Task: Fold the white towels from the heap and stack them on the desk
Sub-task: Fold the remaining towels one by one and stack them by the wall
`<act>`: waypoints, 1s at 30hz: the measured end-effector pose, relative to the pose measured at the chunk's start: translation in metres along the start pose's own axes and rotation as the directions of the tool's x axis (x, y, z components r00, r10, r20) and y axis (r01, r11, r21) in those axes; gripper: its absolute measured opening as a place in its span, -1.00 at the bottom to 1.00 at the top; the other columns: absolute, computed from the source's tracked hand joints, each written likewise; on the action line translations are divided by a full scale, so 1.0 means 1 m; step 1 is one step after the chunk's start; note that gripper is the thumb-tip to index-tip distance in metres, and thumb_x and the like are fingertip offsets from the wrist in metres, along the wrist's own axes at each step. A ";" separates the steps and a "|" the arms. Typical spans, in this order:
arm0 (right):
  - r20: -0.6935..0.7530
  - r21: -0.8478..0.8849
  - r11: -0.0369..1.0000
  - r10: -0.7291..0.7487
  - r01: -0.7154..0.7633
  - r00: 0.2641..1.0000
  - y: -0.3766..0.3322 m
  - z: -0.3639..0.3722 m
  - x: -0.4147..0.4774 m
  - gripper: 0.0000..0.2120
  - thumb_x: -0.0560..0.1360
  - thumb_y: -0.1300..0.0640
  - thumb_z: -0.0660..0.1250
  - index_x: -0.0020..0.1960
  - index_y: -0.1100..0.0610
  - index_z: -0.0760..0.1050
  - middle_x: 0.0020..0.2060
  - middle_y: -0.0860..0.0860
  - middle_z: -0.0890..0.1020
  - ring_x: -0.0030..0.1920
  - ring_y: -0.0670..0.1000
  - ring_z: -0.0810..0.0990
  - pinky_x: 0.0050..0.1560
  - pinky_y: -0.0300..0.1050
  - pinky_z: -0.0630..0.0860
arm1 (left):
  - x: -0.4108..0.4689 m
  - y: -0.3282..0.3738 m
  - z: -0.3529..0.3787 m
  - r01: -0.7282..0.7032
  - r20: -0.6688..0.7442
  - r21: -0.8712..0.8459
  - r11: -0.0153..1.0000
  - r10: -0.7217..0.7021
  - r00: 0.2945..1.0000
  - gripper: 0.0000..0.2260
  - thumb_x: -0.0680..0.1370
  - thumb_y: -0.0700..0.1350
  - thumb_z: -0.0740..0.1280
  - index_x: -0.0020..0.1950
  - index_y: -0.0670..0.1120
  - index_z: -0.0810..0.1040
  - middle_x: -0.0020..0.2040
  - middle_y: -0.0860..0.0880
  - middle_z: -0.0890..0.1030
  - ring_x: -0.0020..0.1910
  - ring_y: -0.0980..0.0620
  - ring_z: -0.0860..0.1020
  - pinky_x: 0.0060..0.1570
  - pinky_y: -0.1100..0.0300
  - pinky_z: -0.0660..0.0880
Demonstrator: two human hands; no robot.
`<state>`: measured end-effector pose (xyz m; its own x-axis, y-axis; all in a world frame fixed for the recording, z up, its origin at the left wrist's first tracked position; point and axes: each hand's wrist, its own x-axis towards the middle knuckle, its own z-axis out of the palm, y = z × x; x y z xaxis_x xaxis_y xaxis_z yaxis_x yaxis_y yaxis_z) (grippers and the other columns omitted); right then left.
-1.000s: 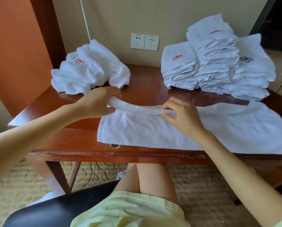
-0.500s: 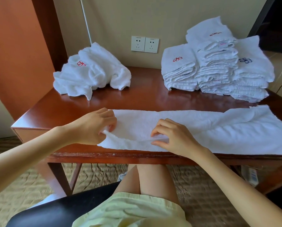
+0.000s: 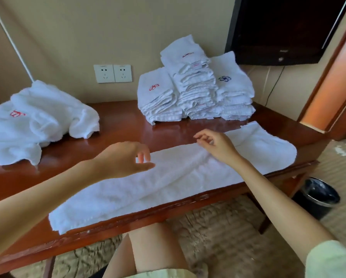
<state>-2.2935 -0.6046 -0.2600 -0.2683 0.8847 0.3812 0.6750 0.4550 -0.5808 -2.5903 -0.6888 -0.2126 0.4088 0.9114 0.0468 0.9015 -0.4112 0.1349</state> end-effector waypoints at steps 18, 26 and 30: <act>-0.390 -0.426 0.570 0.585 -0.702 0.711 0.173 -0.097 0.018 -0.56 0.62 -0.10 0.13 0.38 0.14 0.38 0.32 0.17 0.39 0.33 0.20 0.31 0.31 0.07 0.24 | 0.162 0.054 0.086 0.083 -0.280 -0.253 0.964 -0.155 0.947 -0.83 0.62 0.02 0.20 -0.07 -0.01 0.51 -0.19 0.04 0.52 -0.20 -0.02 0.48 -0.26 0.13 0.35; -0.392 -0.373 0.669 0.515 -0.643 0.763 0.194 -0.103 0.035 -0.69 0.59 -0.03 0.25 0.17 0.18 0.46 0.14 0.10 0.57 0.15 0.16 0.53 0.13 0.02 0.38 | 0.173 0.050 0.086 0.054 -0.285 -0.151 0.987 -0.095 0.954 -0.56 0.60 0.11 0.19 -0.42 -0.05 0.24 -0.49 0.00 0.38 -0.43 -0.07 0.37 -0.43 0.13 0.22; -0.408 -0.418 0.658 0.480 -0.626 0.777 0.202 -0.101 0.050 -0.72 0.59 -0.02 0.23 0.16 0.16 0.47 0.14 0.11 0.57 0.15 0.15 0.52 0.14 0.03 0.35 | 0.191 0.041 0.084 0.026 -0.292 -0.202 0.979 -0.085 0.953 -0.58 0.59 0.10 0.22 -0.42 -0.02 0.27 -0.45 -0.01 0.44 -0.40 -0.06 0.42 -0.41 0.12 0.22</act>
<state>-2.1007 -0.4787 -0.2859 0.3961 0.8642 0.3102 0.8996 -0.2975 -0.3198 -2.4632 -0.5324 -0.2808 0.2710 0.9073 0.3216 0.8647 -0.3762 0.3329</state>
